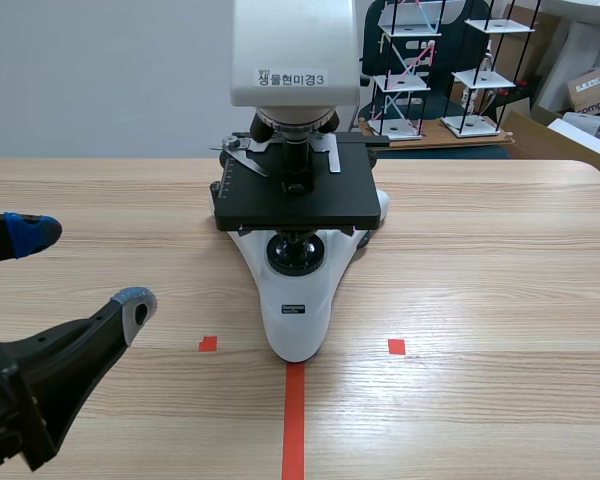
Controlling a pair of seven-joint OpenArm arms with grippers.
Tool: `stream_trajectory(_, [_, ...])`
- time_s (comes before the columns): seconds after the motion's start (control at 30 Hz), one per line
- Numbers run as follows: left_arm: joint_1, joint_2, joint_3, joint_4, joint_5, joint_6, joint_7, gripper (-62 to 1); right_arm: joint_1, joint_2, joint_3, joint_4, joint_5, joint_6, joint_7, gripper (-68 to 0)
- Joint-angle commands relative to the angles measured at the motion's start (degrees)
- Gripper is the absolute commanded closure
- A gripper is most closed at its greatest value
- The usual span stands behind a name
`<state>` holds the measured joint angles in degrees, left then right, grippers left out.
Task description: Point at the eyepiece
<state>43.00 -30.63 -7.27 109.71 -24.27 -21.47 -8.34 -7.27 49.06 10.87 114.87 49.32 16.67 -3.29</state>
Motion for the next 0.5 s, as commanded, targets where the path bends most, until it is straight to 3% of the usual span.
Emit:
stream_trajectory(0.0, [0.0,0.0,0.3,0.6,-0.4,-0.1,-0.9,-62.3,4.3,0.1,-2.0,-2.2,0.4,-0.4,0.6,-0.1])
stream_trajectory(0.3, [0.0,0.0,0.3,0.6,-0.3,-0.1,-0.9,-62.3,25.6,-1.8,-17.7,-12.4,0.4,-0.2,-2.1,0.0])
stream_trajectory(0.47, [0.0,0.0,0.3,0.6,-0.4,-0.1,-0.8,-62.3,36.5,-7.1,-24.0,-19.1,0.4,2.0,-9.3,0.0])
